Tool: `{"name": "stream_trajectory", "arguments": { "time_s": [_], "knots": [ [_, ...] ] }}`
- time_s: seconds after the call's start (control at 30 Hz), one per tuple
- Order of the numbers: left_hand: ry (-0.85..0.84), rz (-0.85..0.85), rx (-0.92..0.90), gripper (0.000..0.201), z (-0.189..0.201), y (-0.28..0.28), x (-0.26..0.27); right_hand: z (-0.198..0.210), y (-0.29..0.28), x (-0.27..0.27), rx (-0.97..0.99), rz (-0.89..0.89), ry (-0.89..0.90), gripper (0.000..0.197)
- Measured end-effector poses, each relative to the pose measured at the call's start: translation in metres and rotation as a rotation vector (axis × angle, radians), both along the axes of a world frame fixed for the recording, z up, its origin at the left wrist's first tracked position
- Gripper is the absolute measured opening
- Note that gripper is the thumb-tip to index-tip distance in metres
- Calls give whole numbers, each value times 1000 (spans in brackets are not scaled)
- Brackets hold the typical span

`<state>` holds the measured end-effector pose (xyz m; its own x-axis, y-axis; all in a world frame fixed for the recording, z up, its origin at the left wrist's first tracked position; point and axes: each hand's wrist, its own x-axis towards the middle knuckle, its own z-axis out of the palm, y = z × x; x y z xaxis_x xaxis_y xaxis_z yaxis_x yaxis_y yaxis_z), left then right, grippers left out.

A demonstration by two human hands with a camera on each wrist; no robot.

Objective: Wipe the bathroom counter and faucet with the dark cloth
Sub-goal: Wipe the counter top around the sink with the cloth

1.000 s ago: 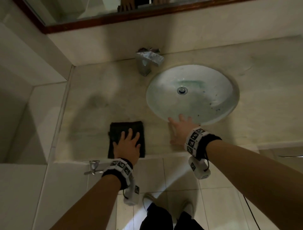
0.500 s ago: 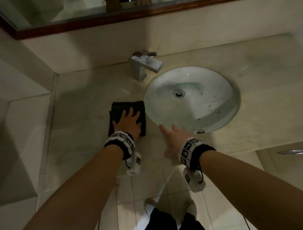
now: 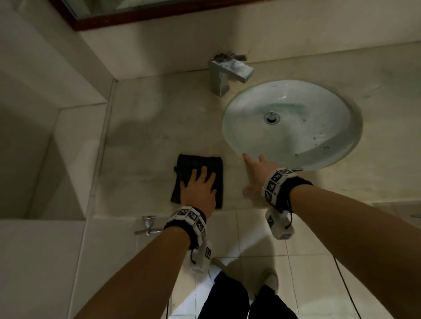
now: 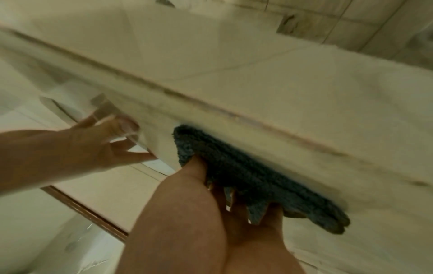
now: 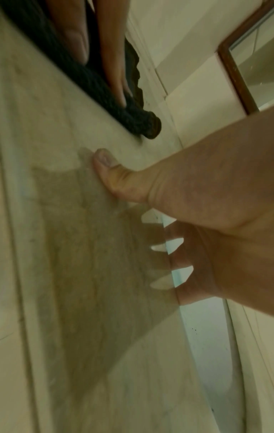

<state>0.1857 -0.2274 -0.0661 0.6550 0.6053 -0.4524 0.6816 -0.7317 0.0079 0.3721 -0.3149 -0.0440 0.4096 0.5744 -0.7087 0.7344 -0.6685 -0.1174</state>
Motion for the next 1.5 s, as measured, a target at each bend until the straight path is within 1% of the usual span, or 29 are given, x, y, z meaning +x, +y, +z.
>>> {"name": "stream_trajectory", "arguments": {
  "time_s": [0.1, 0.2, 0.4, 0.6, 0.8, 0.93, 1.03, 1.17, 1.27, 1.37, 1.43, 1.5],
  "knots": [
    [7, 12, -9, 54, 0, -23, -22, 3, -8, -6, 15, 16, -67, 115],
    [6, 27, -26, 54, 1, -31, -29, 4, -15, -13, 38, 22, -90, 107],
    [27, -8, -40, 55, -1, -20, -26, 4, -16, -11, 54, 10, -53, 105],
    [-27, 29, -30, 55, -1, 22, 15, 0, -14, -11, 62, 9, -78, 103],
    [26, 26, -66, 57, -3, 82, 70, -8, -14, -9, 58, 3, -99, 104],
    [9, 73, -74, 57, -4, 94, 89, -9, -15, -8, 57, -2, -109, 102],
    [-39, 50, -22, 54, -7, 83, 77, -8, -15, -9, 65, -10, -98, 102],
    [-84, 30, 83, 54, -10, 49, 34, -4, -15, -10, 73, -5, -100, 102],
    [-77, 43, 41, 54, -7, 27, -1, 0, -14, -13, 70, -8, -90, 104],
    [-65, 86, -13, 54, -4, 18, -34, 0, -7, -21, 78, -15, -107, 105],
    [-69, 104, -11, 54, -3, 17, -47, 2, -1, -28, 94, 8, -111, 100],
    [-61, 122, 6, 54, -1, 15, -51, 1, 4, -32, 116, 69, -130, 92]
  ]
}}
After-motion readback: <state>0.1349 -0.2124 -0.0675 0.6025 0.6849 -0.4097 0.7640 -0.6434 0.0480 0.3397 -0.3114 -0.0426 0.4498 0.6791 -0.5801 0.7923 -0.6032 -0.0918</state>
